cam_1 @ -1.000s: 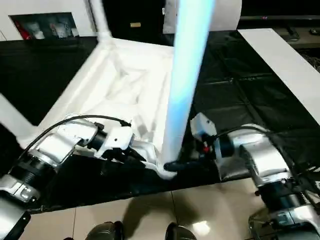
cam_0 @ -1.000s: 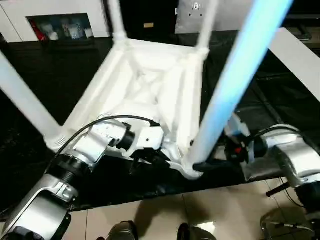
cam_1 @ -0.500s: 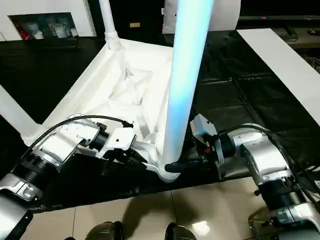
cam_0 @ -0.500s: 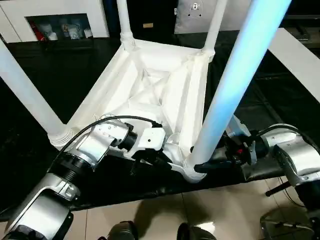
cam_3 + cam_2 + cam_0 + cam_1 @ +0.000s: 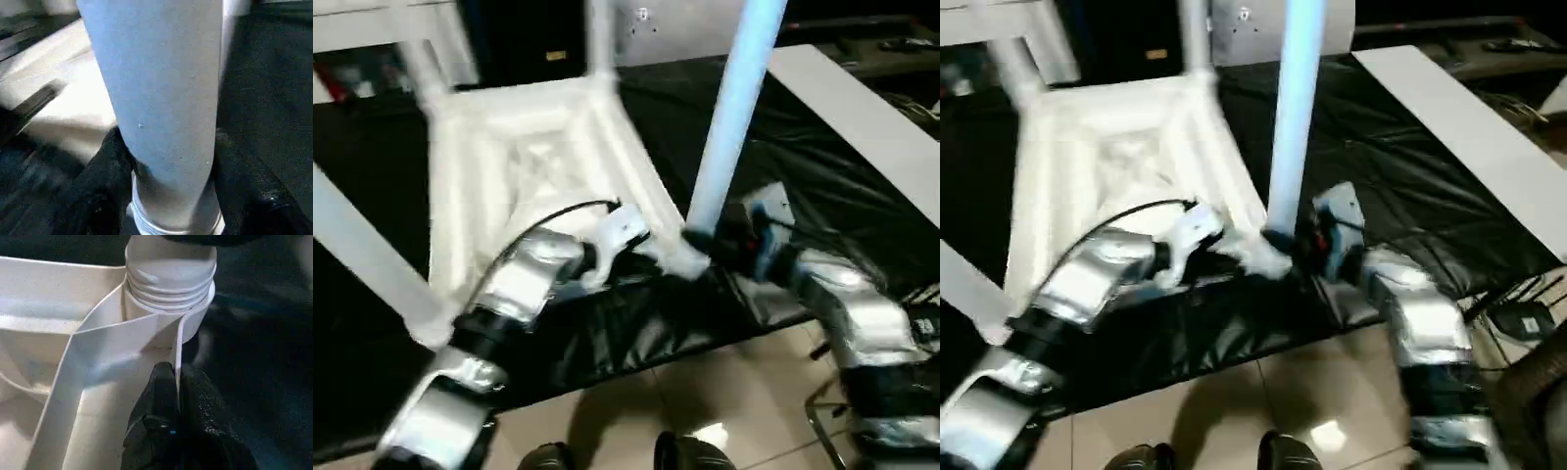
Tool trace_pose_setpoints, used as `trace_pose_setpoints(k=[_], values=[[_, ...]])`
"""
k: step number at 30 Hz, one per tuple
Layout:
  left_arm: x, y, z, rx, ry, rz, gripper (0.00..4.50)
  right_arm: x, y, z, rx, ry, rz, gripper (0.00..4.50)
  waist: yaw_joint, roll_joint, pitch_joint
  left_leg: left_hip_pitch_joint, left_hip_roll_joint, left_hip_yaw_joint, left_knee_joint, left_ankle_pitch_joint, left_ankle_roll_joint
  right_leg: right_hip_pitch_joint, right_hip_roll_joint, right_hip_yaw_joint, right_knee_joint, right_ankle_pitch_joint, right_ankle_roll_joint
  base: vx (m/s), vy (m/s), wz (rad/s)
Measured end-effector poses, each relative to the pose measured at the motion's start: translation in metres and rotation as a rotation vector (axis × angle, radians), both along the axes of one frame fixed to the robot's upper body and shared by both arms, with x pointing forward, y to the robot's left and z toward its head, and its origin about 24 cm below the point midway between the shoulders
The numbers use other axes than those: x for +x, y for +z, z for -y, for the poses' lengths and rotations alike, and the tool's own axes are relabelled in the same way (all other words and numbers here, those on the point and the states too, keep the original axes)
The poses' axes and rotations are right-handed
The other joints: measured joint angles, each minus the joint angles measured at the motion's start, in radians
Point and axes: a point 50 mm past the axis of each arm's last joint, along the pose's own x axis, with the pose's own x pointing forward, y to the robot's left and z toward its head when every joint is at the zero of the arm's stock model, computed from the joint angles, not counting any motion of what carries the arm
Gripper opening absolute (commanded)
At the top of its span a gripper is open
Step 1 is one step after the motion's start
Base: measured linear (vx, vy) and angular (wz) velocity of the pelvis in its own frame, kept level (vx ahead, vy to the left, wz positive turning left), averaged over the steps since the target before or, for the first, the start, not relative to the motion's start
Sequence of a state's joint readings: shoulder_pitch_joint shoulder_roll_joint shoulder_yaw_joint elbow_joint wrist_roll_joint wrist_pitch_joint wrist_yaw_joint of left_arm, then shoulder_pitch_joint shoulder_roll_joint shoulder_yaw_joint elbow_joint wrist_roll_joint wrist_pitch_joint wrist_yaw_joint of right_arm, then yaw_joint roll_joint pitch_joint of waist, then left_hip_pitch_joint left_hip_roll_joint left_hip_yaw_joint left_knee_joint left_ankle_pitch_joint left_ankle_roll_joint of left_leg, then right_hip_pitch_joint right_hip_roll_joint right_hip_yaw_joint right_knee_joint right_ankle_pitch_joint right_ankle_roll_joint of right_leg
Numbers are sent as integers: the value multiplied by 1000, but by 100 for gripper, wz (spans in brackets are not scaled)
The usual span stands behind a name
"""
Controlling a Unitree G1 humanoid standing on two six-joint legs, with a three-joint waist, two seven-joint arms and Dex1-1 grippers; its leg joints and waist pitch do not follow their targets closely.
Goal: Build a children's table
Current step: Rotate leg to tighten
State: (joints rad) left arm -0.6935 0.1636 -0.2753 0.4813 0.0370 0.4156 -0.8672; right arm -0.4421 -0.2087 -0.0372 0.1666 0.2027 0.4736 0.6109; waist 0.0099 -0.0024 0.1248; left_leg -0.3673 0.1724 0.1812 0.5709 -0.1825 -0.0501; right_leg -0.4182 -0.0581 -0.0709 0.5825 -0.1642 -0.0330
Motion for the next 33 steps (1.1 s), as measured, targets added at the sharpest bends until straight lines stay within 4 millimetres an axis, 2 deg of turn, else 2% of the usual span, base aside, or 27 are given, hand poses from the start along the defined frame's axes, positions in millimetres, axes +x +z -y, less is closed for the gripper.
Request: trace_pose_setpoints(k=[5, 6, 7, 9, 14, 15, 22, 26, 31, 33], values=[[9, 3, 23, 2, 120, 48, 0, 13, 3, -15, 28, -278, 11, 199, 4, 4, -2, -1, 0, 0, -3, 1, 2, 0, 0, 0, -5, 4, -6, 0, 0, 0], [10, 4, 25, 3, 131, 58, 0, 14, 4, -17, 27, -304, 21, 254, 5, 4, -1, -2, 0, 0, -3, 2, 4, -1, 0, 0, -6, 4, -6, 0, 0, 0], [10, 4, 27, 6, 137, 65, 0, 15, 3, -18, 27, -324, 34, 268, 6, 4, -1, -2, 0, 0, -4, 1, 5, -1, 0, 0, -6, 4, -5, 0, 0, 0], [10, 5, 29, 7, 139, 70, 0, 15, 3, -20, 36, -331, 41, 275, 7, 4, -1, -3, -1, 1, -4, 0, 5, -1, 0, 0, -7, 3, -5, 0, 0, 0], [9, 5, 28, 15, 119, 84, 0, 11, 4, -19, 53, -319, 45, 336, 15, 5, -1, -2, 0, 1, -5, 0, 5, -1, 0, 0, -6, 3, -5, 0, 0, 0], [9, 5, 27, 16, 108, 88, 0, 10, 4, -16, 52, -306, 47, 336, 17, 5, -1, -2, 0, 1, -5, 0, 5, -1, 0, 0, -6, 3, -5, 0, 0, 0], [3, 4, 10, 34, -37, 113, 0, -2, 9, 12, -18, -55, 78, 395, 27, 14, 1, -2, 0, 1, -5, 1, 5, -1, 0, 0, -5, 3, -6, 0, 0, 0], [-5, 1, -4, 27, -164, 96, 0, -13, 18, 43, -121, 116, 107, 431, 39, 15, 1, -2, 0, 1, -4, 1, 5, -1, 0, 0, -5, 3, -5, 0, 0, 0], [-10, 0, -14, 31, -261, 80, 0, -23, 19, 46, -147, 307, 99, 444, 49, 17, 0, -2, 0, 1, -1, 1, 6, 0, 0, 0, -4, 4, -6, 0, 0, 0], [-15, -1, -20, 42, -351, 81, 0, -30, 22, 53, -212, 448, 110, 444, 61, 17, 0, -2, 0, 1, -1, 1, 6, 0, -1, 0, -4, 4, -6, 0, 0, 0]])
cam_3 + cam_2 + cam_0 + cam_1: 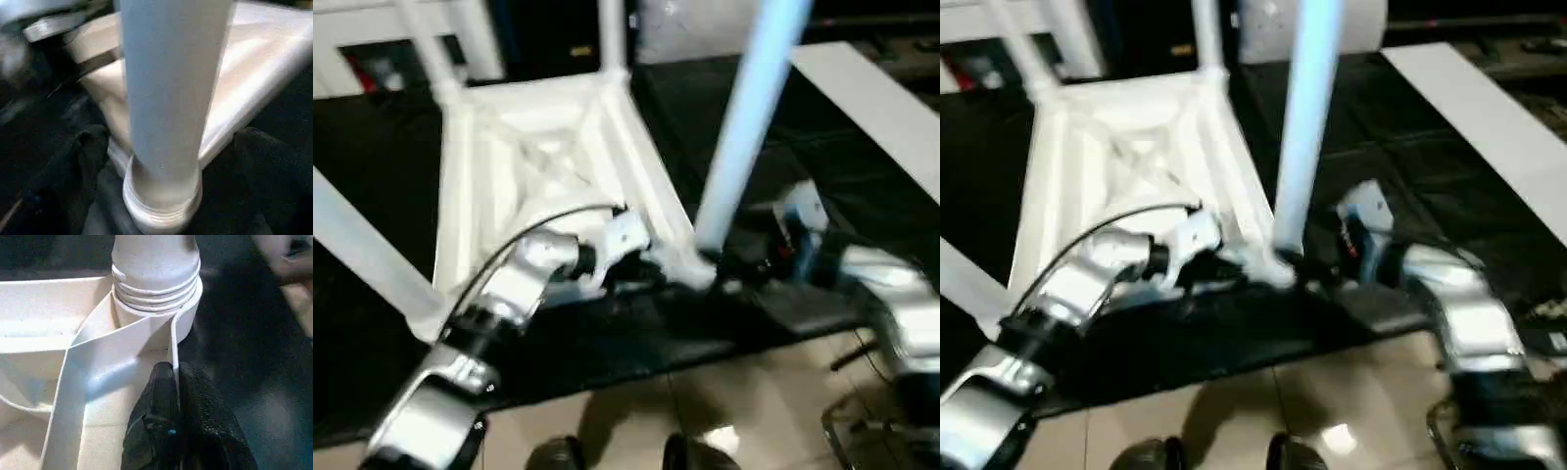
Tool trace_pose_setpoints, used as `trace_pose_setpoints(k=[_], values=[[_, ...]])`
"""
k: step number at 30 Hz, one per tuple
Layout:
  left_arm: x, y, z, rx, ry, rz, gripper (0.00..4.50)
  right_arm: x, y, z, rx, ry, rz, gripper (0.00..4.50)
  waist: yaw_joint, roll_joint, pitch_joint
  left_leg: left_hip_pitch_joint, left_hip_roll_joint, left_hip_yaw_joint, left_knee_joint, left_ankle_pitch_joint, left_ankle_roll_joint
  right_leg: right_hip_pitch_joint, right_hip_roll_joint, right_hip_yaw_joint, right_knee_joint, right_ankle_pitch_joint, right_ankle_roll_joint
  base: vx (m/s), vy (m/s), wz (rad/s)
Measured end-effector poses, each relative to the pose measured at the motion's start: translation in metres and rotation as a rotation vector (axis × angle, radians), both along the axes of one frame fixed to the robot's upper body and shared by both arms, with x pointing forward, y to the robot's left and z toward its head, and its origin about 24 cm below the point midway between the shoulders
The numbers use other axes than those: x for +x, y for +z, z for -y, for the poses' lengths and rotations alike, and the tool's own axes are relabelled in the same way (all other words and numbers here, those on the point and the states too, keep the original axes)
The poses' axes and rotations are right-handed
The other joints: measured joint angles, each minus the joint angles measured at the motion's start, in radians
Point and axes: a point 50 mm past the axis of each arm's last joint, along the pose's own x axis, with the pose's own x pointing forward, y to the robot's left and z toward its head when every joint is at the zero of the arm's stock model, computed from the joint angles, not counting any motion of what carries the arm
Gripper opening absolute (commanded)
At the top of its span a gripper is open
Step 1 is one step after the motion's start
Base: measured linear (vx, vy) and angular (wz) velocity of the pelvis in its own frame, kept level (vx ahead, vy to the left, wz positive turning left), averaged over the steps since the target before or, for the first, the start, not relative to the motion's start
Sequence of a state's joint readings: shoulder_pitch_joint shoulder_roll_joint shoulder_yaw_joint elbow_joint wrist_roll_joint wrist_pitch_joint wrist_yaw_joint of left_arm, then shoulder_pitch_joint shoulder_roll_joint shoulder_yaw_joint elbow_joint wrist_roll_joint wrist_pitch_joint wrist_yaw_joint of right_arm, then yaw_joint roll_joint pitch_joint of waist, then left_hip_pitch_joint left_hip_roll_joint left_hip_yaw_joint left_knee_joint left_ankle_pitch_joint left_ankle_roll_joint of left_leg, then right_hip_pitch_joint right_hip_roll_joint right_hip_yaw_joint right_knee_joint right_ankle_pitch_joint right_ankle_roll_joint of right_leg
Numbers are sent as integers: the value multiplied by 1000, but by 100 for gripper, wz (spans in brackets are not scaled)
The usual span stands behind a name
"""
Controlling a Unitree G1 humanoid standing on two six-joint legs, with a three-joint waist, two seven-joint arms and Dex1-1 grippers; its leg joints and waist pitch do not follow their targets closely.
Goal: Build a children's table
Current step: Rotate leg to tighten
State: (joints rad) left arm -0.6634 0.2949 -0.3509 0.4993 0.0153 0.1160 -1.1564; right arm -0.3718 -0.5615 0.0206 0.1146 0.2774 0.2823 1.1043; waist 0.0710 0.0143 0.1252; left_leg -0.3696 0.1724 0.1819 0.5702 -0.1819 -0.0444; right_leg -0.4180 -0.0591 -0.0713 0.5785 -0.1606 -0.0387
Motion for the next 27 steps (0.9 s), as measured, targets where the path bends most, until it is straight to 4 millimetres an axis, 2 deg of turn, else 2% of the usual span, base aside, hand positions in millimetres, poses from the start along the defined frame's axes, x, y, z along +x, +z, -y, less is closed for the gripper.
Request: trace_pose_setpoints(k=[2, 4, 9, 10, 12, 14, 18, 20, 27], values=[[-2, -1, -6, 10, -57, 0, 0, -4, 1, 3, -31, 91, -2, 444, 13, 0, 0, -1, 0, 0, 2, 0, 0, 0, 0, 0, 0, 0, 0, 0, 0, 0], [-4, 0, -8, 22, -115, -7, 0, -9, -1, -1, -40, 187, -20, 444, 21, 0, 0, -1, 0, 0, 3, 0, 1, 0, 0, 0, 1, 0, 0, 0, 0, 0], [-10, 0, -12, 58, -225, -19, 0, -14, -12, -8, -70, 316, -87, 444, 30, 0, 0, -4, 1, 0, 10, -3, 5, 0, -1, 0, 2, 0, 0, 0, 0, 0], [-10, 1, -13, 67, -247, -20, 0, -14, -14, -7, -72, 327, -96, 418, 31, 0, 0, -5, 1, 0, 13, -4, 6, 0, -2, 0, 3, 0, 0, 0, 0, 0], [-11, 2, -14, 84, -281, -18, 0, -11, -16, -8, -76, 349, -117, 418, 31, 0, 0, -7, 1, 0, 17, -5, 8, -1, -2, 0, 5, 0, 0, 0, 0, 0], [-13, 2, -13, 90, -315, -20, 0, -10, -16, -9, -78, 376, -130, 381, 32, -1, 0, -7, 0, 0, 19, -5, 8, -1, -3, 0, 6, 1, -1, 0, 0, 0], [-15, 1, -11, 96, -356, -22, 0, -12, -17, -11, -68, 435, -155, 360, 36, -1, 0, -8, 0, 0, 21, -5, 9, -1, -3, 0, 8, 1, -1, 0, 0, 0], [-15, 1, -11, 98, -361, -22, 0, -13, -17, -12, -58, 454, -162, 332, 37, -2, 0, -8, 0, 0, 22, -5, 9, -1, -3, 0, 9, 1, -1, 0, 0, 0], [-14, 1, -12, 105, -374, -23, 0, -14, -17, -15, -31, 501, -182, 279, 37, -4, 2, -7, 1, 0, 22, -5, 8, -2, -3, 0, 13, 0, 0, 0, 0, 0]])
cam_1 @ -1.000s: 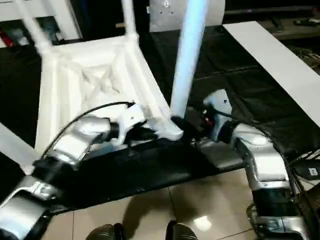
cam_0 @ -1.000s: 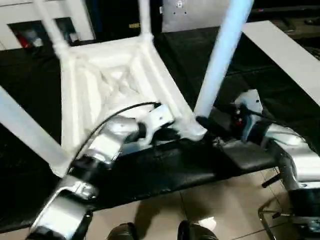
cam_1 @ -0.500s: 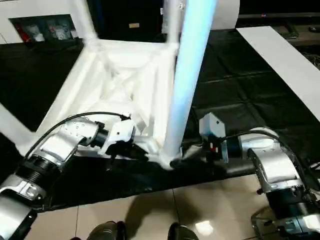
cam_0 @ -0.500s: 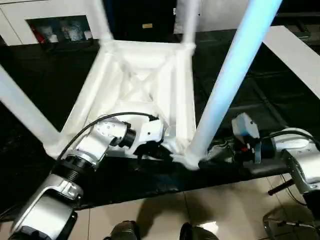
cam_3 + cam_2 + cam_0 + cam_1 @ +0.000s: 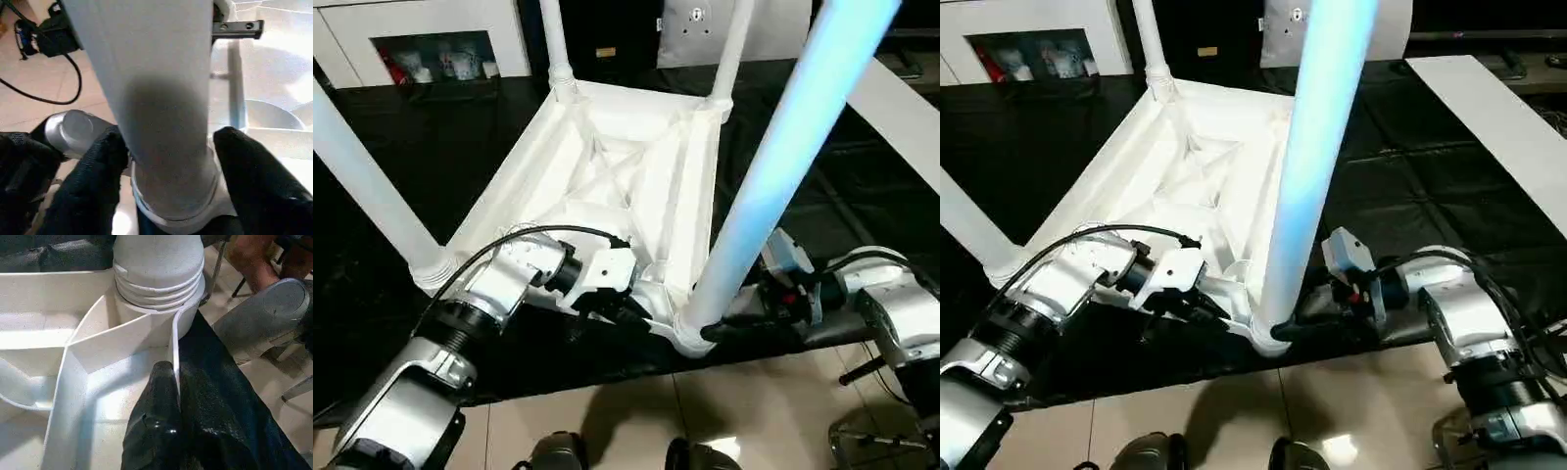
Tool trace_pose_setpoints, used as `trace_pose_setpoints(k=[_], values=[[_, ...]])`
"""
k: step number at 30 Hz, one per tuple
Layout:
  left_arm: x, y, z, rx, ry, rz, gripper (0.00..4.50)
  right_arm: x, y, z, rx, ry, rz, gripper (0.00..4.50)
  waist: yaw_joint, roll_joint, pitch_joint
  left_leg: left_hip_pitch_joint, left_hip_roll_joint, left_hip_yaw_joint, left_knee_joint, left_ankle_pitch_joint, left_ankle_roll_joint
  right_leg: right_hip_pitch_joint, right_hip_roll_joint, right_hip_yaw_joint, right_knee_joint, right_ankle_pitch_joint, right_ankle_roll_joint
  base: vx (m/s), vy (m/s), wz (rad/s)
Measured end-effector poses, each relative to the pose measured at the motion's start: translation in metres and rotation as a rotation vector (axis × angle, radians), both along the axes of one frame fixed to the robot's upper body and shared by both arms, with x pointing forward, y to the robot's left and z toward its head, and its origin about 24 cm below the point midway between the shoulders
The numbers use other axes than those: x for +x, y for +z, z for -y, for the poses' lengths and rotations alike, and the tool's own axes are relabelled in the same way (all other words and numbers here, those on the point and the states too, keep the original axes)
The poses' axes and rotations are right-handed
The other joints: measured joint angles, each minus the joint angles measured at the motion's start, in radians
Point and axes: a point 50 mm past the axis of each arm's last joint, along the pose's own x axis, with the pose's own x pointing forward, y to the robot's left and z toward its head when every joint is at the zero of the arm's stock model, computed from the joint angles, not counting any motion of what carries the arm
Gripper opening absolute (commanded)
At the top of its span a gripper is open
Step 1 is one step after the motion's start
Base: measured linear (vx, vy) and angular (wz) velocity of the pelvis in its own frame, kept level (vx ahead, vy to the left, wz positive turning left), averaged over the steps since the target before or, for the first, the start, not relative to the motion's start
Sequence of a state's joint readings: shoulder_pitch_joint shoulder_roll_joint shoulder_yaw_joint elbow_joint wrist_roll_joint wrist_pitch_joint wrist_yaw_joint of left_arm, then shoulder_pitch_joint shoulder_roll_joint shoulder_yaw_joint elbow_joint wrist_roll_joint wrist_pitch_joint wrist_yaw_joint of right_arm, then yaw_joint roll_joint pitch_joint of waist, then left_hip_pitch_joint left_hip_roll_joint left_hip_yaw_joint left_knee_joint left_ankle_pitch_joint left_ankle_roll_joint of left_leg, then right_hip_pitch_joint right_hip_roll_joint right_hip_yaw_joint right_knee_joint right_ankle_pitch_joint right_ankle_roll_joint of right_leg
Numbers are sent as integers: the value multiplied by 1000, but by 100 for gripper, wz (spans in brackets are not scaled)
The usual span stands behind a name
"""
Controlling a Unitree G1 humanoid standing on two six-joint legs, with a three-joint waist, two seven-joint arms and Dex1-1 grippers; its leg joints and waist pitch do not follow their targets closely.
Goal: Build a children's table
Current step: Rotate leg to tighten
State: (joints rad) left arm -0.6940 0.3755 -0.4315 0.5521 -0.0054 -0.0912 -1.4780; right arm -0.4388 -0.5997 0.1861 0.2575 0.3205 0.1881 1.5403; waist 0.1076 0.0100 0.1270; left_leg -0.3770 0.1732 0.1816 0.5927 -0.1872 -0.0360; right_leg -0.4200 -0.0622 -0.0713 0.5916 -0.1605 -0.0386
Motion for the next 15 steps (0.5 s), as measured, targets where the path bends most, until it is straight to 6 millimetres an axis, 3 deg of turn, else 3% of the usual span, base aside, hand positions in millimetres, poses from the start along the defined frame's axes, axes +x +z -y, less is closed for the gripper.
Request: trace_pose_setpoints(k=[6, 11, 15], values=[[0, 0, 0, 4, -8, -6, 0, -1, -1, 0, 6, 8, -27, 219, 2, -1, 0, 0, 0, 0, 0, 0, 0, 0, 0, 0, 0, 0, 0, 0, 0, 0], [0, 1, -2, 3, 29, -51, 0, -4, -5, -3, 59, -47, -82, 202, 3, 0, 0, 0, 0, 0, 0, 0, 0, 0, 0, 0, 0, 0, 0, 0, 0, 0], [4, 3, -8, 3, 152, -76, 0, -1, -10, -10, 120, -177, -92, 197, -12, 1, 0, 3, 1, 0, 0, 1, -3, 1, 0, 0, 2, 1, -1, 0, 0, 0]])
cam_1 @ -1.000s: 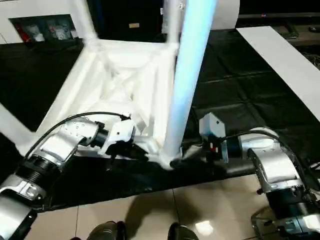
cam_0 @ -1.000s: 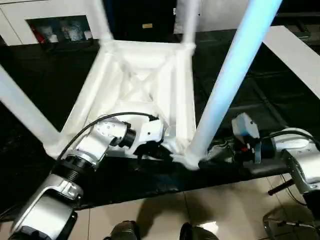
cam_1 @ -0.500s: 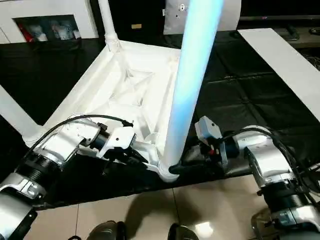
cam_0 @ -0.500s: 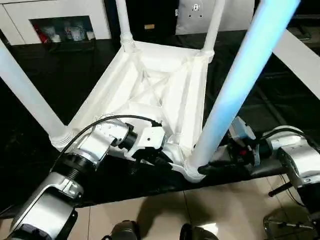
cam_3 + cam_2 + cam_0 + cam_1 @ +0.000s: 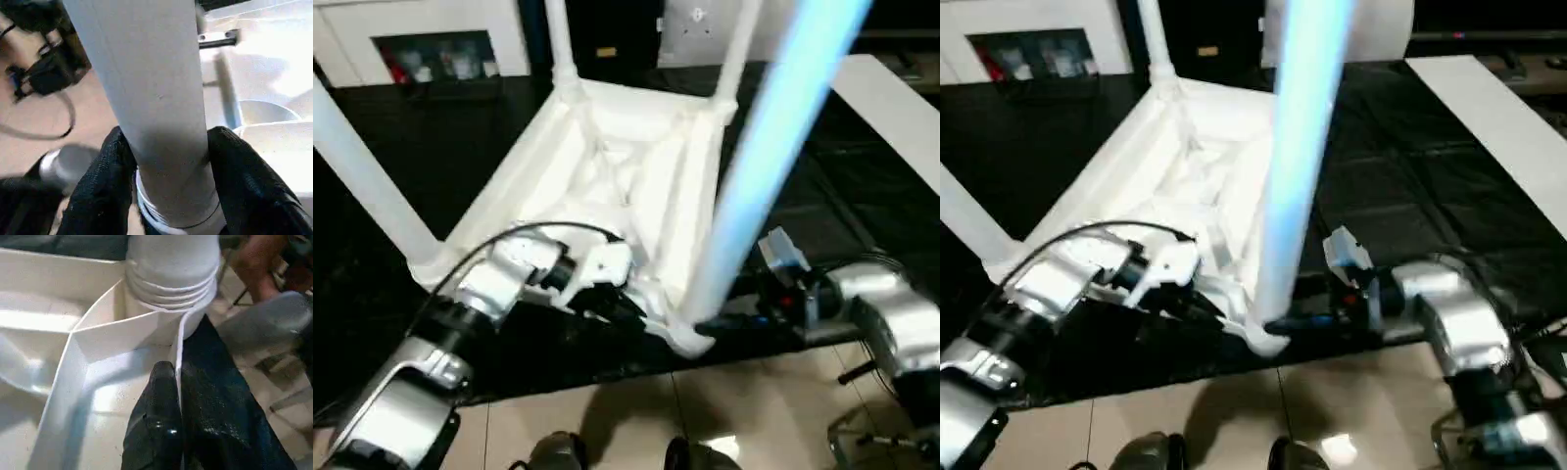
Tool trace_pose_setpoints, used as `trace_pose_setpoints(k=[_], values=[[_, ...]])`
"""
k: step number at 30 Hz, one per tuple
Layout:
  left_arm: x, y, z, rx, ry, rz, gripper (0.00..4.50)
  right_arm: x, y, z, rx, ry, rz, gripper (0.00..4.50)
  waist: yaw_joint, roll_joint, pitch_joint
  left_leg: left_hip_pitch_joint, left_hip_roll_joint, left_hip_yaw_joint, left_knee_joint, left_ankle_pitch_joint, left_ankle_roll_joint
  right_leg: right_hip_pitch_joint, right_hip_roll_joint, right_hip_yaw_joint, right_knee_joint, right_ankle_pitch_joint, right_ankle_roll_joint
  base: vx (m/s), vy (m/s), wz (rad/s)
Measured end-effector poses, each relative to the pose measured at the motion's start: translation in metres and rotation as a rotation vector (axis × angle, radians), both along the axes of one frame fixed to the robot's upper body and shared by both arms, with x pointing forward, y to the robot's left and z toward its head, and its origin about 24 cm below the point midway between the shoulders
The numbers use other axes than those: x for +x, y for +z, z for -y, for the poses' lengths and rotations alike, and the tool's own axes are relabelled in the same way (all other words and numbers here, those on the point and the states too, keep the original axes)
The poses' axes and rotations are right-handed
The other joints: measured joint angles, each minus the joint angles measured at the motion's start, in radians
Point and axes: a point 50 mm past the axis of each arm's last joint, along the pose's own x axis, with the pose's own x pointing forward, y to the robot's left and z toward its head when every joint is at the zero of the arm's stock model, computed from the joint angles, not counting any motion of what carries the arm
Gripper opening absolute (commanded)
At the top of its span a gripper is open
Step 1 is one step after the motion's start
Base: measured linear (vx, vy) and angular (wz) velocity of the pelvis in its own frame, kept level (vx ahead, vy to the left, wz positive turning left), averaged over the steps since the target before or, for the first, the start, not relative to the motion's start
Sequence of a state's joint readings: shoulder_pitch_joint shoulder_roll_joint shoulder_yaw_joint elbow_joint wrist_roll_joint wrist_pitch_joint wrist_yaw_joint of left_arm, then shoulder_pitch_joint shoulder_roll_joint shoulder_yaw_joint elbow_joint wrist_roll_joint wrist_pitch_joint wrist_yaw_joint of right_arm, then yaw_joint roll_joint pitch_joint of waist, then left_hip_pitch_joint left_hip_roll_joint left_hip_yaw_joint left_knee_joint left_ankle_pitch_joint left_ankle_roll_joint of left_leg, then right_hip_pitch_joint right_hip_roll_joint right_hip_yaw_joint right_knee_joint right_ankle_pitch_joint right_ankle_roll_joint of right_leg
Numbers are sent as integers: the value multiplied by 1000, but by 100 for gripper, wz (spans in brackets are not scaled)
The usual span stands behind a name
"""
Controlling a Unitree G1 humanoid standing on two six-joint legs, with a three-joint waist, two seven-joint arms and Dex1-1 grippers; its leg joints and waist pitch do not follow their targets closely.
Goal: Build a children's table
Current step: Rotate leg to tighten
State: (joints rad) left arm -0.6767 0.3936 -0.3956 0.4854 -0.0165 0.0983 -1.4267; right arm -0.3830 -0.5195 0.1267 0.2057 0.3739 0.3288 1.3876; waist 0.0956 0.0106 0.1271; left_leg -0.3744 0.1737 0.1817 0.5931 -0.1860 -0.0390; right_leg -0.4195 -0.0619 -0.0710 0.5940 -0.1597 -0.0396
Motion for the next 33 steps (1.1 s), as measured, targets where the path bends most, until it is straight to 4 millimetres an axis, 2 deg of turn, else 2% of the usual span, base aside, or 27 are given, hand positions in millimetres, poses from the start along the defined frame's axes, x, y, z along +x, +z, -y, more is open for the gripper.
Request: trace_pose_setpoints(k=[2, 4, 5, 6, 7, 10, 12, 13, 16, 17, 21, 27, 31, 32, 33], values=[[4, 1, -1, 3, 89, 11, 0, 5, 0, -2, 5, -101, 8, 196, -17, 0, 1, 3, 0, 0, 0, -1, -7, 1, 0, 0, 0, -2, 4, 0, 0, 0], [8, 0, 2, -7, 196, 7, 0, 12, -2, -5, -1, -218, 16, 196, -44, 0, 1, 3, 0, 0, 0, 0, -8, 1, 1, 0, -1, -2, 4, 0, 0, 0], [9, 0, 4, -13, 234, 3, 0, 14, -2, -6, -4, -263, 19, 196, -51, -1, 1, 4, 0, 0, -1, 0, -9, 1, 1, 0, -1, -2, 4, 0, 0, 0], [12, -1, 7, -28, 319, 7, 0, 20, -1, -11, -1, -367, 28, 196, -68, -2, 2, 4, 0, 0, -1, 0, -9, 1, 1, 1, -1, -2, 4, 0, 0, 0], [15, -1, 11, -36, 380, 10, 0, 26, 0, -14, -6, -449, 38, 196, -77, -3, 3, 3, 0, 0, -2, 0, -10, 1, 2, 0, -1, -2, 4, 0, 0, 0], [20, -3, 27, -77, 517, 22, 0, 37, 2, -23, -4, -657, 48, 194, -89, -4, 3, 5, 0, -3, -5, 1, -12, 0, 3, -1, -2, -2, 5, 0, 0, 0], [24, -4, 38, -100, 583, 34, 0, 43, 3, -27, -12, -769, 59, 194, -88, -3, 3, 5, -1, -4, -8, 1, -12, 0, 3, -1, -3, -2, 5, 0, 0, 0], [29, -3, 50, -110, 640, 58, 0, 49, 5, -31, -17, -880, 73, 193, -85, -2, 2, 7, -1, -5, -9, 1, -12, 0, 3, -1, -3, -2, 5, 0, 0, 0], [35, -1, 61, -121, 721, 91, 0, 56, 5, -42, 2, -1046, 71, 193, -79, -1, 1, 6, -2, -5, -13, 2, -11, 0, 3, -1, -6, -2, 6, 0, 0, 0], [35, 0, 64, -122, 730, 97, 0, 56, 5, -43, 4, -1067, 74, 248, -77, -1, 1, 6, -2, -5, -15, 2, -10, 0, 3, -1, -7, -2, 6, 0, 0, 0], [36, 2, 73, -129, 757, 123, 0, 57, 6, -52, 34, -1169, 91, 268, -69, 0, 1, 6, -3, -4, -22, 4, -6, 0, 3, -1, -16, 2, -1, 0, 0, 0], [35, 2, 73, -126, 724, 134, 0, 52, 5, -47, 47, -1148, 116, 335, -62, 1, 1, 6, -3, -4, -24, 4, -6, 0, 3, -1, -17, 1, 0, 0, 0, 0], [31, 2, 61, -125, 633, 151, 0, 41, 3, -31, 48, -1002, 154, 357, -63, 2, 2, 5, -3, -4, -25, 4, -6, -1, 3, -1, -17, 1, 1, 0, 0, 0], [29, 2, 58, -127, 616, 147, 0, 41, 4, -28, 50, -976, 157, 388, -64, 2, 3, 5, -3, -4, -26, 4, -6, -2, 3, -1, -17, 1, 1, 0, 0, 0], [29, 2, 55, -126, 597, 142, 0, 40, 6, -25, 66, -940, 155, 388, -62, 2, 3, 5, -3, -4, -26, 4, -6, -2, 4, -1, -17, 1, 1, 0, 0, 0]])
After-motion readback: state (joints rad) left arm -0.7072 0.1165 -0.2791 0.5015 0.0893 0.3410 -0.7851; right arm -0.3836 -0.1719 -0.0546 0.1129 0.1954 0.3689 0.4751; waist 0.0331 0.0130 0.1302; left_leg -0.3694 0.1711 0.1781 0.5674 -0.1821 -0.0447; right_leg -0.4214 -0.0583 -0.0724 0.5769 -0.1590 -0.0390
